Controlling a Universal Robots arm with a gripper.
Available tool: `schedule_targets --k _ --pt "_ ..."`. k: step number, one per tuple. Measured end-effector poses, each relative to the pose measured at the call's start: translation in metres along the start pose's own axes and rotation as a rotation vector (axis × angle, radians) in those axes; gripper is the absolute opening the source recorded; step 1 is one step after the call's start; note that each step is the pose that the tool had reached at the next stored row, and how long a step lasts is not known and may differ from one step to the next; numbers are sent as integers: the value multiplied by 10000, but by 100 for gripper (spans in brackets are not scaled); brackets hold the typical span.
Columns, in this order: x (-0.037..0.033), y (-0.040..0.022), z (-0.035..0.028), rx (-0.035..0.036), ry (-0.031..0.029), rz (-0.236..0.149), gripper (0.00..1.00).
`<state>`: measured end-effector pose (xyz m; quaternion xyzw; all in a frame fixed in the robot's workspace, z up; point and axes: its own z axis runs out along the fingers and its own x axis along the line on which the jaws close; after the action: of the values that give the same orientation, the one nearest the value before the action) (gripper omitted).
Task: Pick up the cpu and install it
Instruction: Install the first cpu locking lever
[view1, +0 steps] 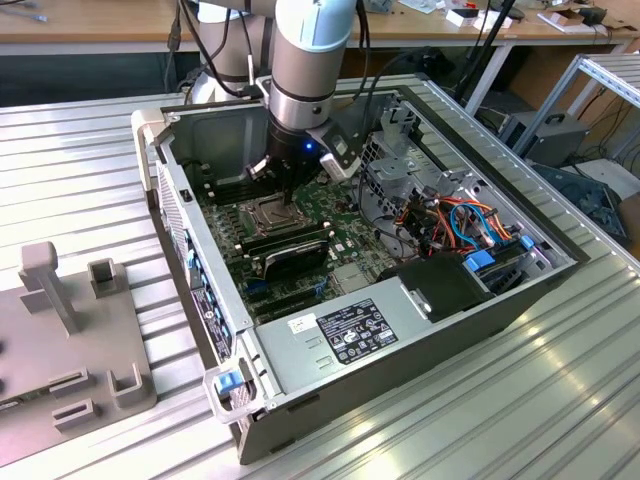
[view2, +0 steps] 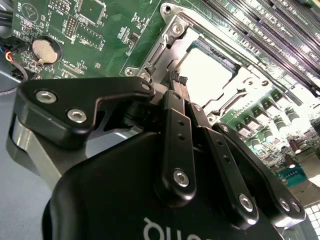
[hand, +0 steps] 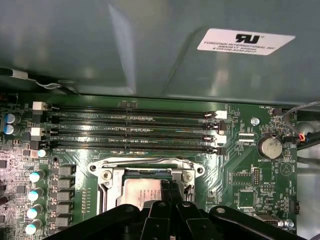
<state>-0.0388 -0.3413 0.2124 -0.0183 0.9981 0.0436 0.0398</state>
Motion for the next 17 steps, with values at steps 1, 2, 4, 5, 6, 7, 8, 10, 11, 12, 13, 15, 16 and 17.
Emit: schedule_targets --k 1,2,4,5,6,7,8,10,11,12,13,15,16,17 --pt "14 0 -1 -1 1 -2 11" --pt "26 0 -2 -1 0 -3 11" --pt "55 1 -5 35 4 -5 11" --pt "58 1 -5 72 4 -8 11" --pt "59 1 -5 141 7 -14 11" --pt "59 1 -4 173 8 -17 11" --pt "59 1 -5 174 9 -18 11" --pt "59 1 -5 177 21 -16 11" --pt "59 2 -2 171 126 -6 11" --pt "58 1 -1 166 279 7 11" --pt "56 1 1 159 491 22 11" --pt "56 0 0 159 567 28 11" --pt "56 0 1 158 582 29 11" --pt "56 1 1 156 598 31 11"
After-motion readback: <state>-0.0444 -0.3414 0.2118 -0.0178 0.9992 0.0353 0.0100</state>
